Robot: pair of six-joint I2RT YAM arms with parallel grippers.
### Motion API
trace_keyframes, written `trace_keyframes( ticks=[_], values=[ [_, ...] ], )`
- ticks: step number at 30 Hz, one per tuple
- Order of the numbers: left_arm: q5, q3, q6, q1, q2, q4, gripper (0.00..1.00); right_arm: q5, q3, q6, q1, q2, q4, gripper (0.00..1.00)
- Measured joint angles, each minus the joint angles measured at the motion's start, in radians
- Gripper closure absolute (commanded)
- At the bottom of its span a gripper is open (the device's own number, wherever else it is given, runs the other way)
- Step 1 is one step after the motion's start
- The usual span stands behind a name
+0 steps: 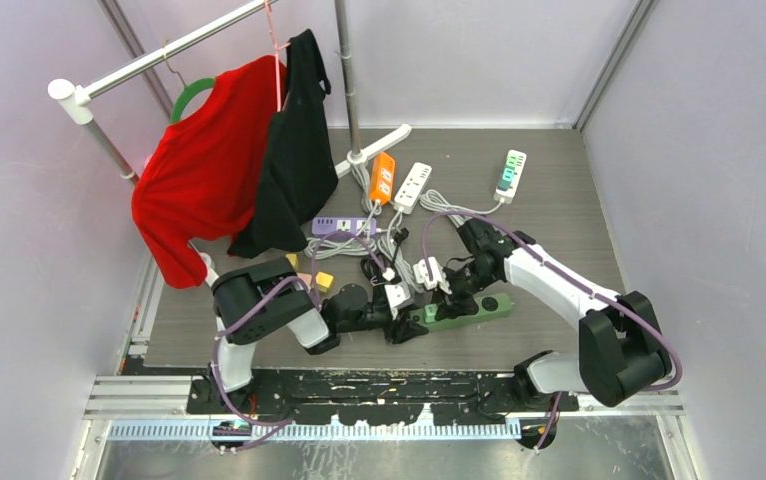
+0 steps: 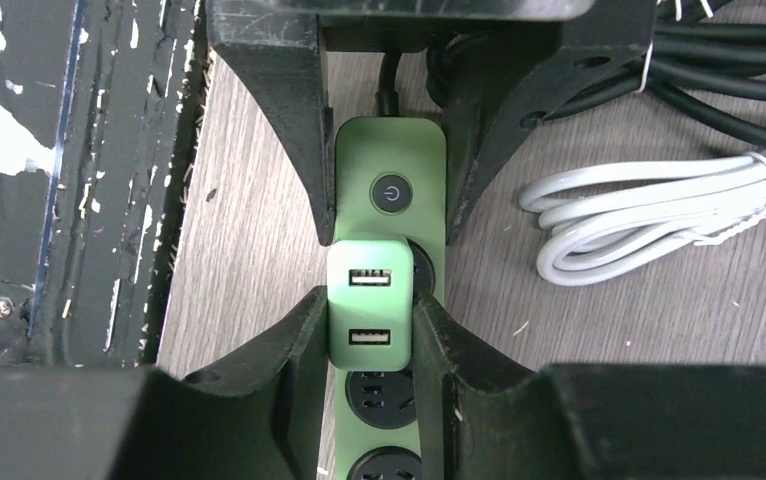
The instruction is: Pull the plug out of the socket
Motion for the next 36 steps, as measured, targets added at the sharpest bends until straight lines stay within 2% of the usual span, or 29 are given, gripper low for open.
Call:
trace_keyframes(
  ticks=[2,9,17,24,32,36],
  values=[
    [0.003,0.0,-0.007,0.002,0.01,0.016,1.0,0.01,0.001,0.004,-0.002,0.0,0.001,0.99],
    [0.013,0.0,-0.019,0.005,0.03,0.053,1.0,-0.026,0.001,-0.173,0.0,0.001,-0.06,0.99],
    [0.03,0.004,-0.032,0.013,0.052,0.072,1.0,0.024,0.011,-0.007,0.019,0.011,-0.007,0.99],
    [0.032,0.011,-0.063,0.014,0.1,0.167,1.0,-0.056,0.009,-0.18,-0.05,0.019,-0.081,0.99],
    [0.04,0.008,-0.07,0.018,0.101,0.172,1.0,-0.03,0.009,-0.105,-0.044,0.015,-0.051,0.99],
    [0.039,0.013,-0.082,0.018,0.104,0.175,1.0,-0.053,0.009,-0.155,-0.072,0.017,-0.075,0.99]
  ],
)
